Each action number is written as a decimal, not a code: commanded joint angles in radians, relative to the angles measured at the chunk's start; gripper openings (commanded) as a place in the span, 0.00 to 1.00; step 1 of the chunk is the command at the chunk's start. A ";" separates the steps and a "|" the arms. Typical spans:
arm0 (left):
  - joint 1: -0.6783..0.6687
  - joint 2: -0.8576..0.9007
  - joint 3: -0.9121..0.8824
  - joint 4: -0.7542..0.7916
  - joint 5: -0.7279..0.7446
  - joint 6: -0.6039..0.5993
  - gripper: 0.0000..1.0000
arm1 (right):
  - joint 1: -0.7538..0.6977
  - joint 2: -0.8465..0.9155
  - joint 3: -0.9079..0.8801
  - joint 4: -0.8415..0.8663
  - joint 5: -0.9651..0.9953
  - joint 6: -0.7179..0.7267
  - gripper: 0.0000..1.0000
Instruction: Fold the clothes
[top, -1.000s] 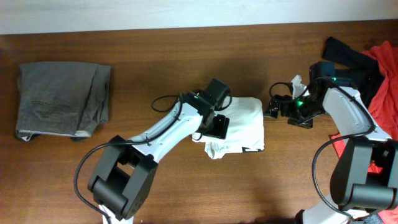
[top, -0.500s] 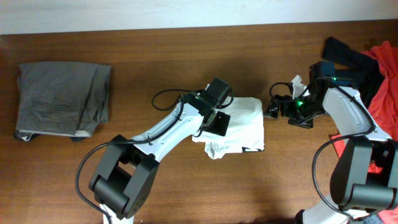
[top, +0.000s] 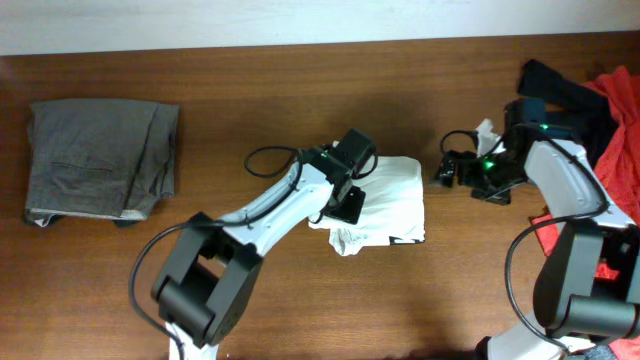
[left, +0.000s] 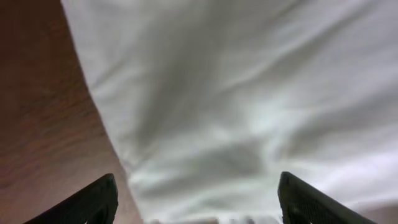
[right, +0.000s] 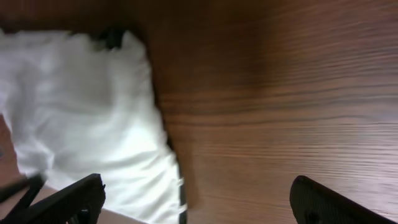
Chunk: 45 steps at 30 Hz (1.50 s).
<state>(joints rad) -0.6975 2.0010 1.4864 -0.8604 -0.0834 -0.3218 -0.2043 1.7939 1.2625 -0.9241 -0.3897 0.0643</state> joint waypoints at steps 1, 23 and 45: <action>-0.034 -0.113 0.054 -0.004 -0.009 0.005 0.82 | -0.064 -0.015 0.040 0.004 0.013 0.031 0.99; -0.138 0.146 0.052 0.005 0.173 -0.032 0.04 | -0.133 -0.015 0.040 0.000 0.036 0.030 0.99; 0.226 0.163 0.326 -0.225 -0.195 0.056 0.20 | -0.133 -0.015 0.040 0.000 0.036 0.030 0.99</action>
<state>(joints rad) -0.4870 2.1777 1.6802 -1.0496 -0.4030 -0.2684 -0.3344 1.7943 1.2865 -0.9257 -0.3630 0.0937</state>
